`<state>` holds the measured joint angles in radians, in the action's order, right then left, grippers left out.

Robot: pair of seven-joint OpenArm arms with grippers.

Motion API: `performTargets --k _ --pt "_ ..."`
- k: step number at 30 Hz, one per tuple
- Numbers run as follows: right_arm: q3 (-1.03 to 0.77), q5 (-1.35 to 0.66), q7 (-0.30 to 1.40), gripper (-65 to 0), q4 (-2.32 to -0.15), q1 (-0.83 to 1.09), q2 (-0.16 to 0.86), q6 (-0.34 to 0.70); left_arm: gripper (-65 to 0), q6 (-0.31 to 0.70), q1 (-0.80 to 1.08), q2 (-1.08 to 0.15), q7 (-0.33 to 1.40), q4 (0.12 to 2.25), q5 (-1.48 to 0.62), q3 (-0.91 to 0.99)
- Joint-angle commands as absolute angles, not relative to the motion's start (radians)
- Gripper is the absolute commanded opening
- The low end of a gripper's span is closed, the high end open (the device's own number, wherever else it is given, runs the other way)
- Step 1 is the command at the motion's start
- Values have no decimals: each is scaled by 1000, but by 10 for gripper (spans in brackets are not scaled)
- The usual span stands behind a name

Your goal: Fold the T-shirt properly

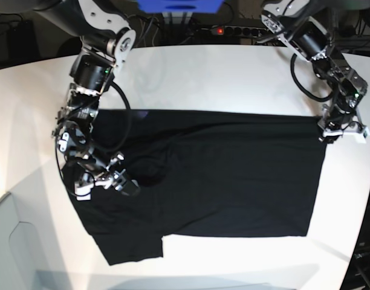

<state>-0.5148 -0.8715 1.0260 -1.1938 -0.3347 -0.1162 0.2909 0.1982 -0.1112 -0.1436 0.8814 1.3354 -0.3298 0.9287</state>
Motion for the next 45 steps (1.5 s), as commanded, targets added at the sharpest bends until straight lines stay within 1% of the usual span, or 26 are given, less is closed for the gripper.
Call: performTargets --k 1,5,7,10,11,13,24,29,35,42,45 --pt "-513 -898 1007 -650 -1208 -361 -117 298 -404 199 -125 -162 866 1357 -340 929" --pt "-513 -898 1004 -643 -1208 -361 -117 298 -404 199 -125 -162 866 1357 -340 929" --pt "-515 -898 995 -594 -1208 -361 -117 298 -404 199 -125 -162 866 1357 -340 929" --pt "-515 -898 977 -501 -1208 -360 -117 298 -404 199 -125 -162 866 1357 -340 929" --pt "-515 -898 978 -477 -1208 -360 -117 298 -404 199 -125 -162 866 1357 -340 929" --pt "-515 -898 984 -452 -1208 -360 -117 298 -404 199 -125 -162 866 1356 -340 929" --pt "-515 -903 990 -451 -1227 -349 -116 298 -404 202 -124 -162 866 1360 -348 931" --pt "-507 -903 990 -451 -1389 -274 -114 298 -404 205 -105 -163 866 1400 -349 931" --pt "-507 -903 990 -451 -1561 -159 -113 298 -404 205 -116 -154 866 1395 -349 923" --pt "-507 -903 989 -451 -1685 -77 -113 298 -404 205 -150 -150 868 1389 -349 911" --pt "-507 -903 989 -451 -1693 -65 -113 298 -421 205 -154 -143 868 1389 -349 889"
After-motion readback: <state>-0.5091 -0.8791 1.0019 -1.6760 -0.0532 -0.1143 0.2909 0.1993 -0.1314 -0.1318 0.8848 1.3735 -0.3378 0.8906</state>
